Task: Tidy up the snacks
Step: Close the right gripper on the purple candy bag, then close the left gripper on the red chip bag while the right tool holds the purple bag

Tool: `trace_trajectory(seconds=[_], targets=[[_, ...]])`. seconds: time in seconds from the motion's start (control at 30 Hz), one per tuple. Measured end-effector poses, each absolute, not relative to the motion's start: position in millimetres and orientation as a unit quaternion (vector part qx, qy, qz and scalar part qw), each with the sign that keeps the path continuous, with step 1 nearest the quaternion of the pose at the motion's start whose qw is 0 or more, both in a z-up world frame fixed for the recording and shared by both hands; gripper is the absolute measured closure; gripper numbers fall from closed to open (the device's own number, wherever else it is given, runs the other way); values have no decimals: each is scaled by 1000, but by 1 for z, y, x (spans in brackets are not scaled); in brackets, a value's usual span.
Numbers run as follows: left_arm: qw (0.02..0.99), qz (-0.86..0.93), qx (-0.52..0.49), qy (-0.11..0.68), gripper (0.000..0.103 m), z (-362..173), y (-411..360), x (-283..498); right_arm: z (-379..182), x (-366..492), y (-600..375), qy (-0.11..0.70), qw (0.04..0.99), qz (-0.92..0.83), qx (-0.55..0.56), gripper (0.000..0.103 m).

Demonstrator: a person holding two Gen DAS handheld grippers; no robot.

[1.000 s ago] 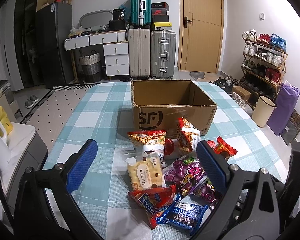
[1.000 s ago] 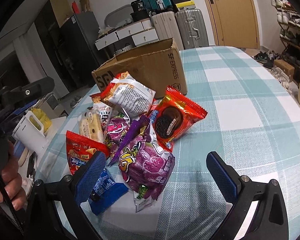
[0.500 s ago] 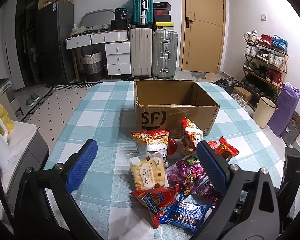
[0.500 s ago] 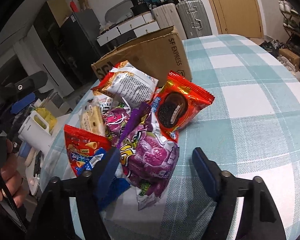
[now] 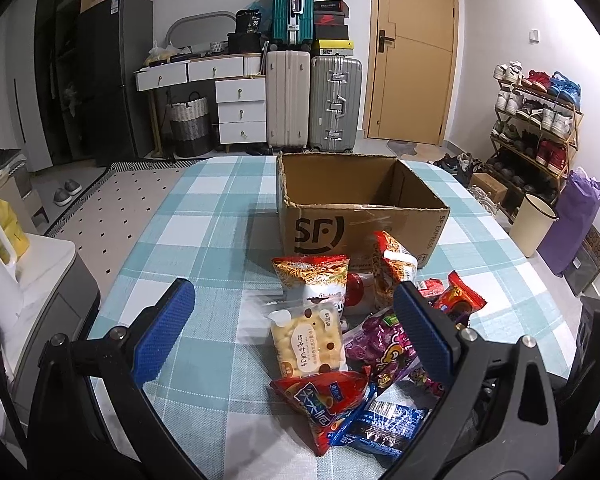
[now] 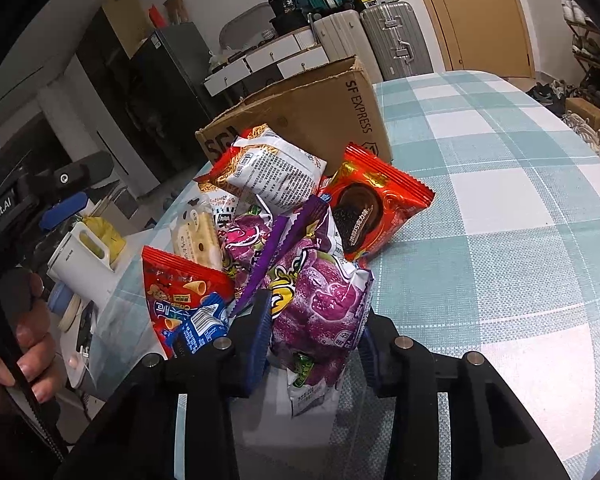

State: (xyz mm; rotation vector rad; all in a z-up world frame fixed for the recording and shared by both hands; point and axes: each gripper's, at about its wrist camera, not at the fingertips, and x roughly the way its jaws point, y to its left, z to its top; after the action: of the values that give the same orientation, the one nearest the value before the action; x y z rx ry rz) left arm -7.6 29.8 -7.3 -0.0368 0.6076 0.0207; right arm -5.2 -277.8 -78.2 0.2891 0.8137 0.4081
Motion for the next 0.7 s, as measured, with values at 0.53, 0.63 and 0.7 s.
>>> trace_trajectory(seconds=[0.53,0.63,0.7], targets=[[947,2,-20,320,4,-17,31,-4,-64,-15,-285,376,897,191,134,64],[945,-2,-21,327,4,-22,33,-3,-60,-18,-287,372,899,189,133,64],[944,-1,-20,329,3,-24,34,-3,-59,-19,-288,371,899,189,134,64]])
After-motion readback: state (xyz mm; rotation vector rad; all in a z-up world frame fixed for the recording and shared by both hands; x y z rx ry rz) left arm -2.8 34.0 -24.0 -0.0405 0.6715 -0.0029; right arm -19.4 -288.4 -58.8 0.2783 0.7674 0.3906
